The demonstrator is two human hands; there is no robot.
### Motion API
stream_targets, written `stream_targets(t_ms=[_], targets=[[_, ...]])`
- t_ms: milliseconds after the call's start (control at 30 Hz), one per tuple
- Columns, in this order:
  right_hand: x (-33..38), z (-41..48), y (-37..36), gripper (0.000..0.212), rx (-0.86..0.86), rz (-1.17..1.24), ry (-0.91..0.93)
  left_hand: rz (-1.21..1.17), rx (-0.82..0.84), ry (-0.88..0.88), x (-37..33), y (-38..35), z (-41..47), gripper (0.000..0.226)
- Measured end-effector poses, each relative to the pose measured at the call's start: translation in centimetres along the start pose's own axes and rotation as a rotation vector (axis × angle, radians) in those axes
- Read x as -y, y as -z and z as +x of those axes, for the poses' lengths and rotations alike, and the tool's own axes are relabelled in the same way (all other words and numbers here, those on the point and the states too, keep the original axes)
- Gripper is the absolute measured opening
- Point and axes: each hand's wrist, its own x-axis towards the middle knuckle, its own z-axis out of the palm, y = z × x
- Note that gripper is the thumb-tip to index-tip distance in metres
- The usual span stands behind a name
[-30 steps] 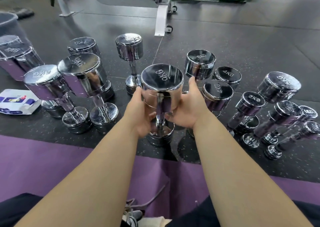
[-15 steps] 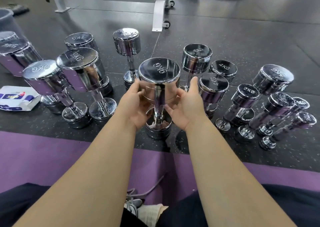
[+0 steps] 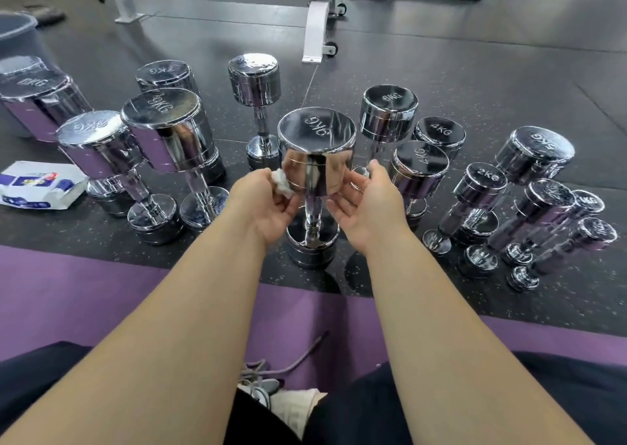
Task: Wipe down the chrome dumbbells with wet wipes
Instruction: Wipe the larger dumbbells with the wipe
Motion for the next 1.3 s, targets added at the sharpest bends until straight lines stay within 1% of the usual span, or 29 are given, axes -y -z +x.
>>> stream_targets(t_ms=[133,233,300,367,400,467,533,600,667,767,833,900,933,967,1033,1067,1133,1167,1200,1233,1267,1300], targets=[[0.4,-0.3,0.3,0.046,-0.032,0.059,-0.023,-0.024,0.041,0.086,1.0,0.1,-1.8,0.024],[-0.2,-1.3,0.1,0.047,0.007,0.009,-0.054,-0.163,0.094,0.145,0.6,0.1,-1.5,0.026],[-0.7,-1.6,0.4,0.047,0.029,-0.008,-0.084,-0.206,0.127,0.178,0.7,0.2,-1.3,0.026],[-0.6,-1.6,0.6,0.045,0.041,0.023,-0.086,-0.228,0.158,0.208,1.4,0.0,-1.3,0.02],[-0.4,-1.4,0.5,0.042,0.052,0.051,-0.069,-0.249,0.165,0.213,1.7,0.0,-1.5,0.022],[0.0,-1.3,0.3,0.03,0.08,0.082,-0.031,-0.229,0.146,0.188,1.8,0.1,-1.7,0.026],[-0.2,-1.5,0.2,0.021,0.124,0.036,0.002,-0.153,0.062,0.104,1.6,0.2,-1.7,0.02],[-0.5,-1.5,0.3,0.024,0.153,-0.029,0.048,-0.085,-0.011,0.01,1.7,0.3,-1.6,0.019],[-0.5,-1.2,0.5,0.024,0.195,-0.025,0.1,-0.039,-0.042,-0.074,1.4,0.0,-1.6,0.02],[-0.4,-0.7,0.4,0.022,0.271,0.018,0.135,0.023,-0.052,-0.153,0.3,-0.3,-1.0,0.025],[-0.5,0.0,0.3,0.022,0.295,0.025,0.155,-0.01,-0.026,-0.148,-0.2,-0.3,0.0,0.027],[-0.1,1.0,0.0,0.022,0.297,-0.021,0.174,-0.04,0.023,-0.134,0.0,-0.1,1.3,0.027],[0.1,1.7,-0.3,0.022,0.286,-0.068,0.194,-0.002,0.044,-0.145,0.1,0.0,2.1,0.027],[0.4,2.3,-0.7,0.022,0.274,-0.122,0.205,0.089,0.058,-0.176,0.4,0.0,2.9,0.028],[0.5,3.3,-1.4,0.03,0.269,-0.296,0.208,0.364,0.111,-0.268,0.6,-0.1,4.3,0.026],[0.0,3.8,-1.6,0.042,0.285,-0.39,0.173,0.466,0.136,-0.288,0.6,-0.2,4.7,0.026],[-1.2,5.0,-1.8,0.074,0.305,-0.498,0.09,0.592,0.14,-0.282,1.2,0.2,6.3,0.023],[-2.0,5.6,-1.7,0.085,0.319,-0.497,0.063,0.633,0.138,-0.285,1.7,0.7,6.9,0.022],[-2.4,6.2,-1.7,0.091,0.342,-0.501,0.056,0.687,0.138,-0.285,2.3,1.2,7.6,0.023],[-2.6,6.8,-1.8,0.093,0.35,-0.511,0.054,0.726,0.141,-0.288,3.0,1.6,8.2,0.025],[-2.6,7.5,-2.0,0.091,0.33,-0.585,0.077,0.753,0.123,-0.297,3.4,1.7,8.6,0.026],[-2.5,8.1,-2.2,0.082,0.303,-0.713,0.117,0.771,0.094,-0.316,3.7,1.6,9.0,0.026]])
